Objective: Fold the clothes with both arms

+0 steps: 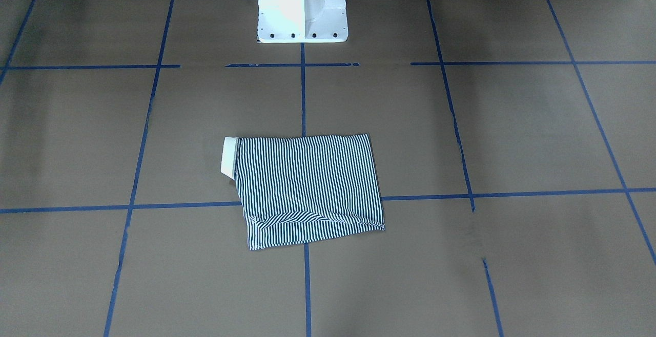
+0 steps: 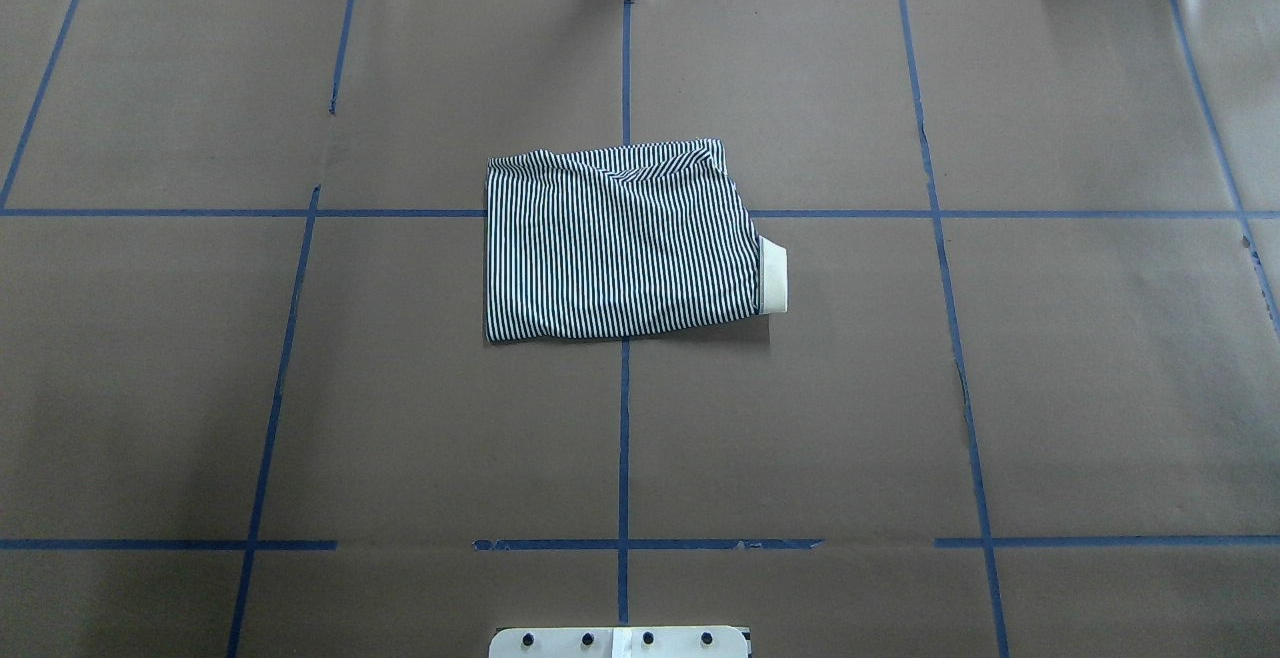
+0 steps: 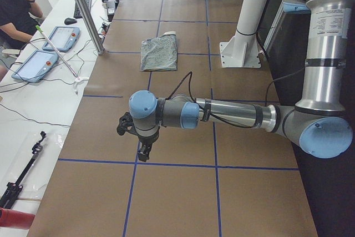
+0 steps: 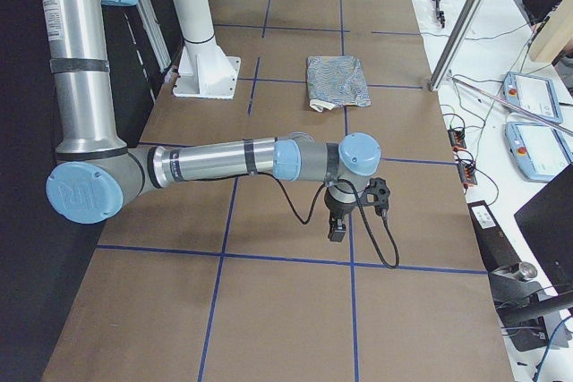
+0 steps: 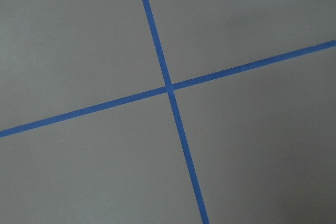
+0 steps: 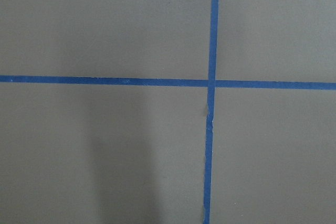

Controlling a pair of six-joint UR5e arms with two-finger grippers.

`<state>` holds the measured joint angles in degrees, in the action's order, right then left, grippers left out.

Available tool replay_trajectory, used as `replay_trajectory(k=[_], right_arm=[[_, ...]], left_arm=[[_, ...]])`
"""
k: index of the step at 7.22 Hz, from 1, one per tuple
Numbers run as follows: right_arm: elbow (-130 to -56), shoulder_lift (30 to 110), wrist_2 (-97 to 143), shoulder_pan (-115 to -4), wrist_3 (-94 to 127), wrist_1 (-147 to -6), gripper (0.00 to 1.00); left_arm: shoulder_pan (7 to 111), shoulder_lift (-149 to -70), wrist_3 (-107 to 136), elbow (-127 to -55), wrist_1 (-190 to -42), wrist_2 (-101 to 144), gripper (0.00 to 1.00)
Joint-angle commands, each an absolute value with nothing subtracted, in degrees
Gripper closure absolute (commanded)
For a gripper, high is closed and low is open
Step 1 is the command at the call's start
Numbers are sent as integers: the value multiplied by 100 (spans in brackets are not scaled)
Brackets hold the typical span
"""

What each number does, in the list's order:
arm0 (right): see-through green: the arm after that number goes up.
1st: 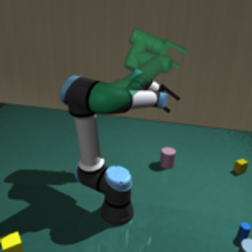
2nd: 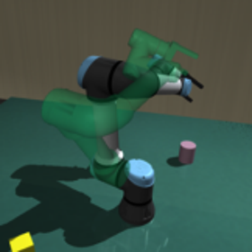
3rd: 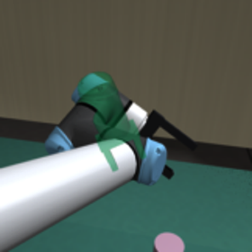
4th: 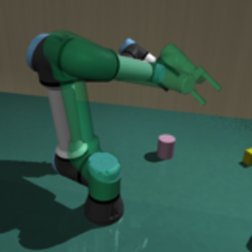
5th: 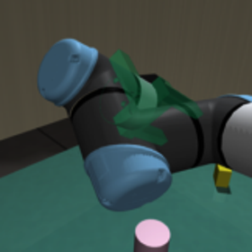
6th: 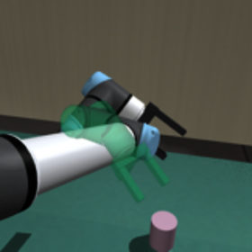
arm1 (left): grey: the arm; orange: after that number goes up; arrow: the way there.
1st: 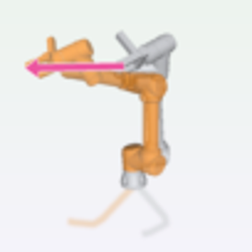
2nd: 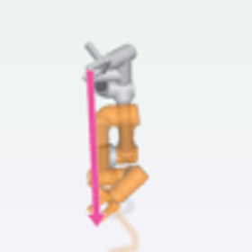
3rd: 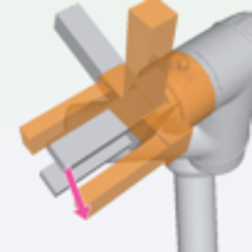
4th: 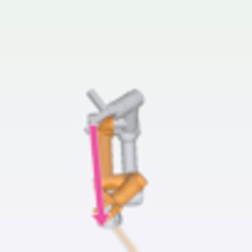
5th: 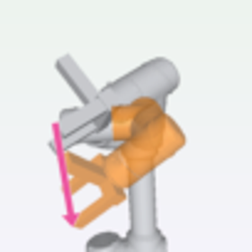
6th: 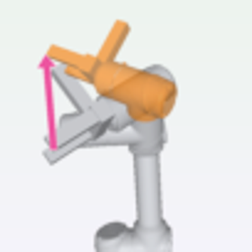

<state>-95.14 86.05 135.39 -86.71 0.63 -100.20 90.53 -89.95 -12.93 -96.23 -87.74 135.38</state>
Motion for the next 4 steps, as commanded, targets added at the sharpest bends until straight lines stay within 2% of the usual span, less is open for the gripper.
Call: replay_trajectory(k=[1, 4], right_arm=[[-9510, 8613, 13535, -8648, 62, -10020, 0], [-9510, 8648, 13544, -8640, 53, -10020, 0]], left_arm=[[9053, -9000, -1301, -9633, -8780, 13544, 0], [9053, -9000, -1309, -9607, -8780, 13509, 0]])
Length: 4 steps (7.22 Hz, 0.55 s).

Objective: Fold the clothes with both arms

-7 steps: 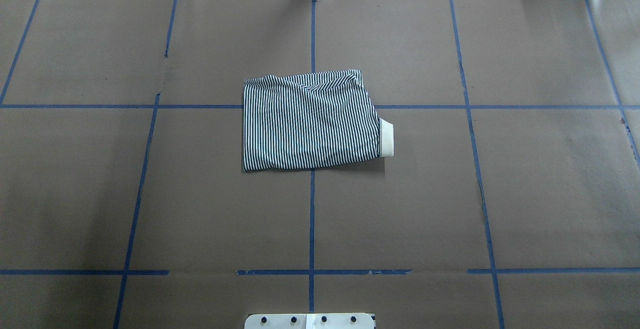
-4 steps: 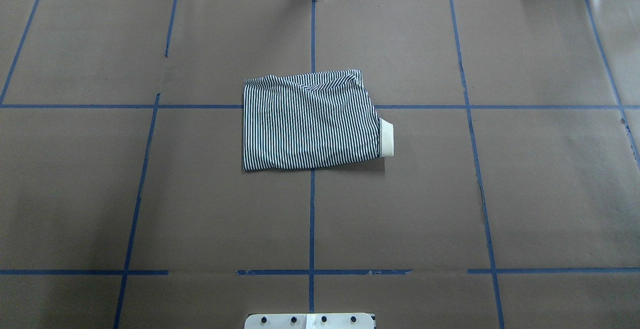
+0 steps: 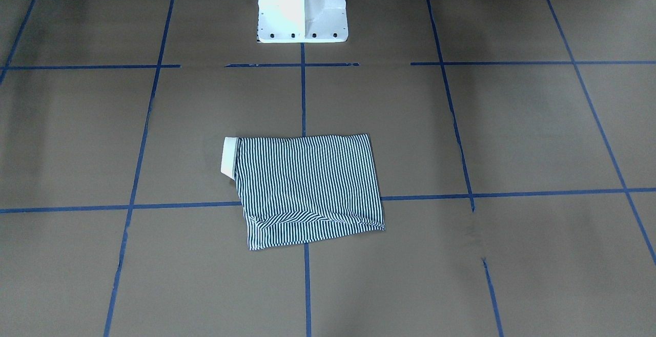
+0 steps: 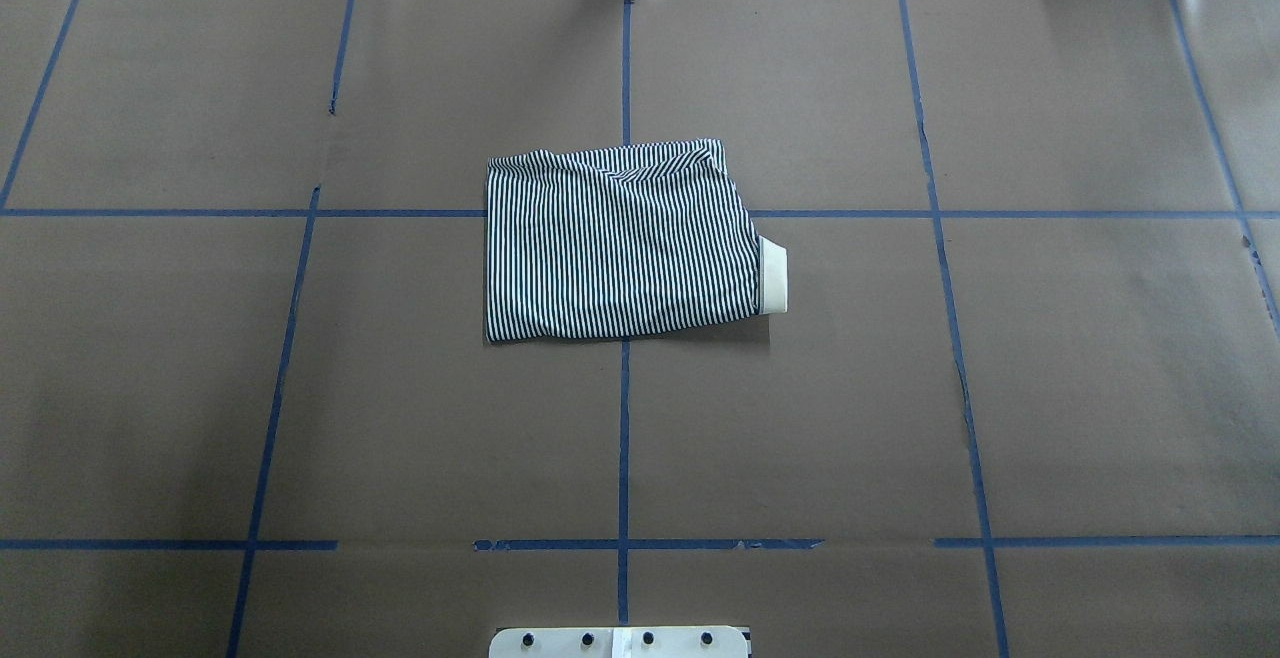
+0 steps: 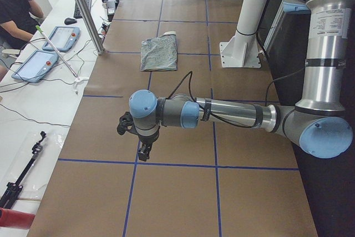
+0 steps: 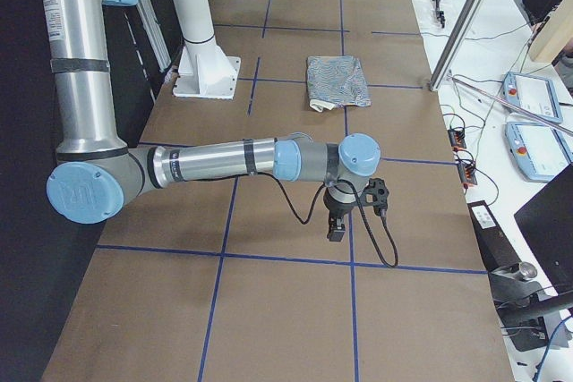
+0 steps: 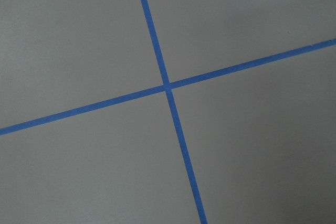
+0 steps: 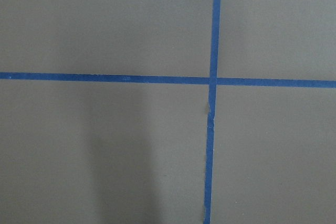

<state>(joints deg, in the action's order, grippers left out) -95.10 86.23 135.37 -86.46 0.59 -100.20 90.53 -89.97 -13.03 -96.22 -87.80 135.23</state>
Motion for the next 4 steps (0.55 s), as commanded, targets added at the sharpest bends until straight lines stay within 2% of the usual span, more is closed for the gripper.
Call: replay_trajectory(k=[1, 4], right_arm=[[-9510, 8657, 13535, -8640, 53, -10002, 0], [-9510, 8885, 13359, -8648, 53, -9476, 0]], left_arm=[[9044, -9000, -1301, -9598, -8789, 13509, 0], [9044, -9009, -1301, -9589, -8789, 13518, 0]])
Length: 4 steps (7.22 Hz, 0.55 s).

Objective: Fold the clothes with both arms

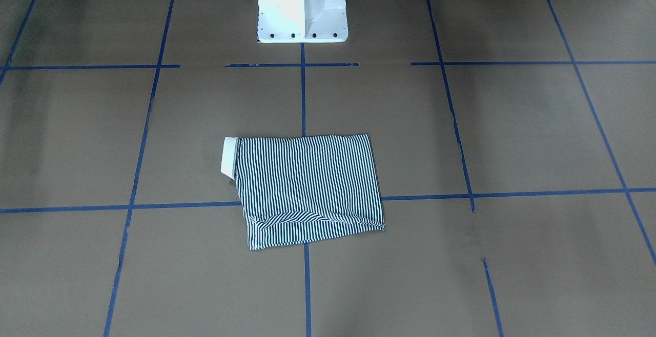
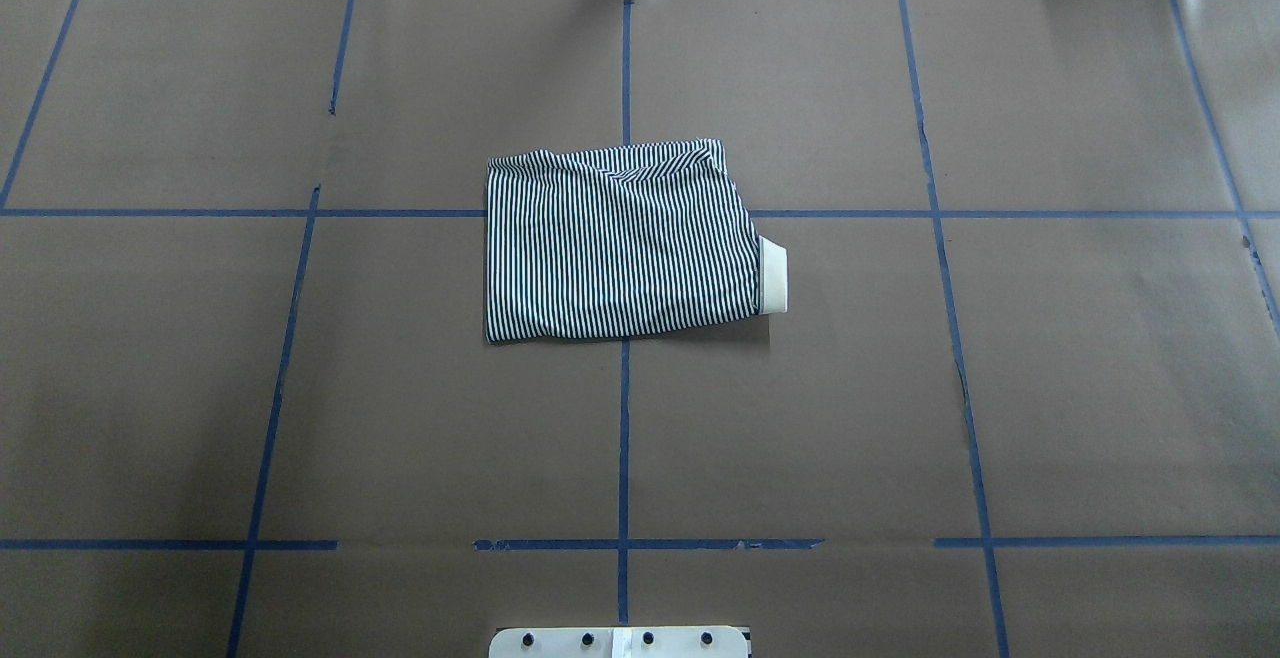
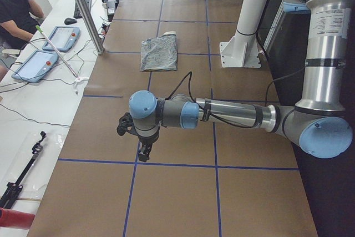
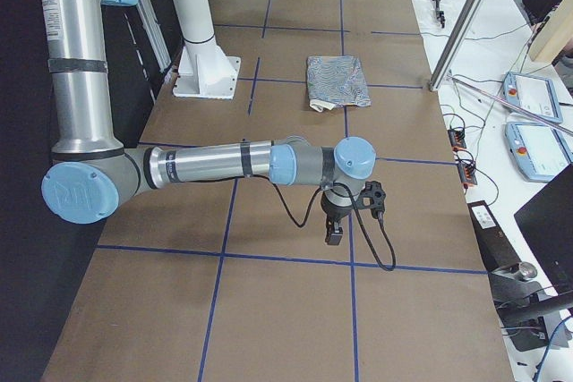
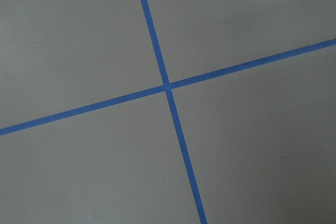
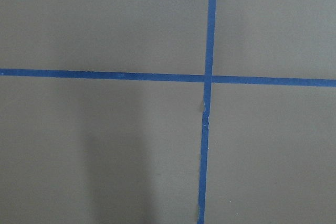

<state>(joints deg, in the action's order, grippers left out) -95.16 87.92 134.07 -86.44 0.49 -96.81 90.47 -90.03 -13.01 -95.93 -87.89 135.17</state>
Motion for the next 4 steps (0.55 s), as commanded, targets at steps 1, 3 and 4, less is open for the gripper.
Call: replay_trajectory(k=[1, 3, 4], right_arm=[[-9510, 8894, 13359, -8640, 53, -9475, 0], [-9510, 8886, 13368, -8640, 53, -9475, 0], [-9501, 8886, 13377, -8640, 79, -9483, 0]], left_arm=[[9044, -9026, -1309, -9589, -8772, 13518, 0], [9044, -9044, -1310, -9554, -8771, 13518, 0], [9044, -9044, -1292, -9545, -8754, 13518, 0]])
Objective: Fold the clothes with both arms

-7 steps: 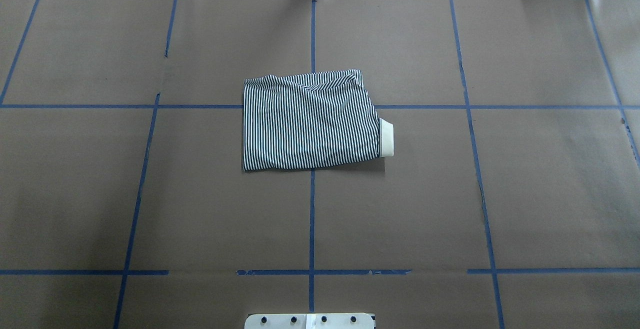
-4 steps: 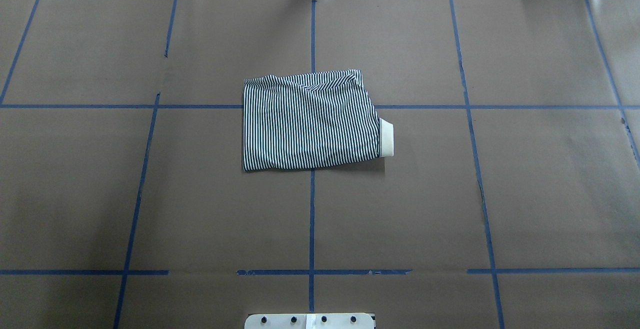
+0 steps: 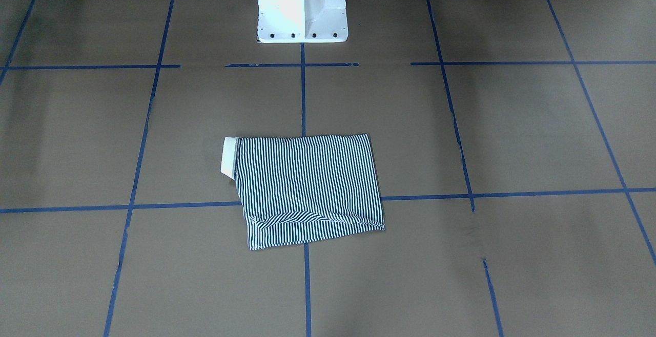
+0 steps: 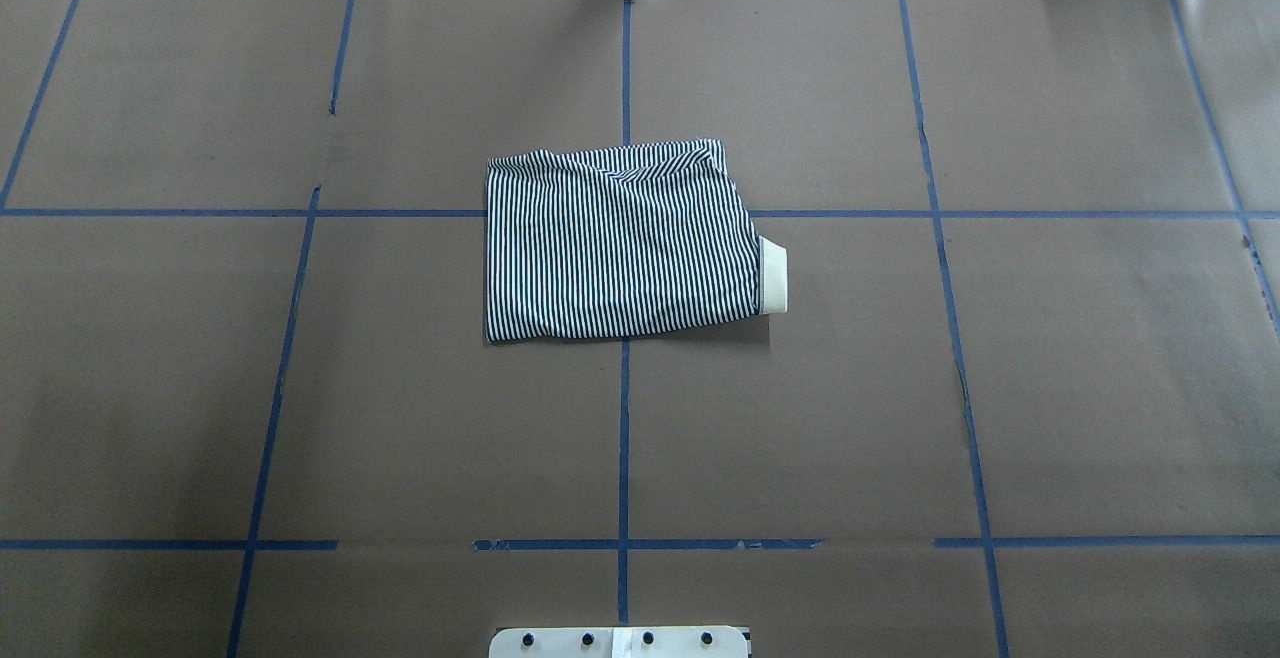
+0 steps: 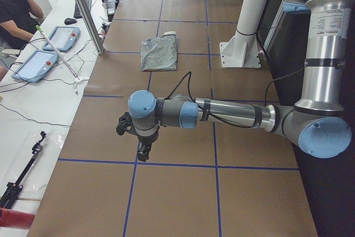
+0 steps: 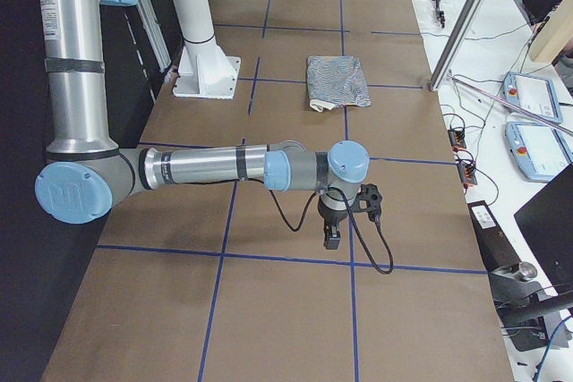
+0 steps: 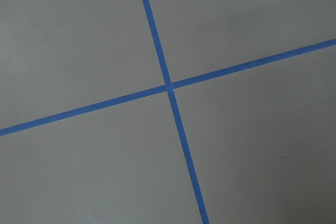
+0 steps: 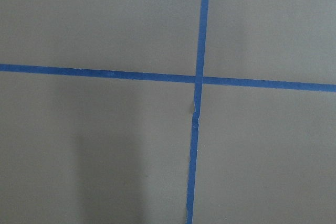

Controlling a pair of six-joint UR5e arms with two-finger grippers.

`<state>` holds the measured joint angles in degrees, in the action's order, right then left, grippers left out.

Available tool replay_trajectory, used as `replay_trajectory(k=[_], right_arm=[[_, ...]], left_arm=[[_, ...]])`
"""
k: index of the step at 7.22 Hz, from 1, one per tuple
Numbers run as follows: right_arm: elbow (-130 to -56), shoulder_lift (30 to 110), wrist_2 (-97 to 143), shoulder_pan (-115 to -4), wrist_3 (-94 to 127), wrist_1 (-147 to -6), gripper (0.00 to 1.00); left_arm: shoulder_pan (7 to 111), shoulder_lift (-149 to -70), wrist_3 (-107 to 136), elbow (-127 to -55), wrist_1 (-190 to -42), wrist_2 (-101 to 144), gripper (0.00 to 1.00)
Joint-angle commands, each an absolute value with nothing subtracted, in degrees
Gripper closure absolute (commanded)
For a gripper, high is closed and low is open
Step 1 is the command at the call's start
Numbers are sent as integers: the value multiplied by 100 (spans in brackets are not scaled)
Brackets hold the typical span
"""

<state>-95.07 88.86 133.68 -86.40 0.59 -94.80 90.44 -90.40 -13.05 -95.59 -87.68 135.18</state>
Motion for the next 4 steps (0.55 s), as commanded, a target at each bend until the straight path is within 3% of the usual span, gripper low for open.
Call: replay_trajectory(k=[1, 4], right_arm=[[-9501, 8886, 13377, -8640, 105, -9483, 0], [-9501, 8859, 13377, -8640, 132, -9475, 0]], left_arm=[[9044, -9061, -1283, -9432, -8763, 13578, 0], [9053, -8991, -503, -9439, -8798, 13579, 0]])
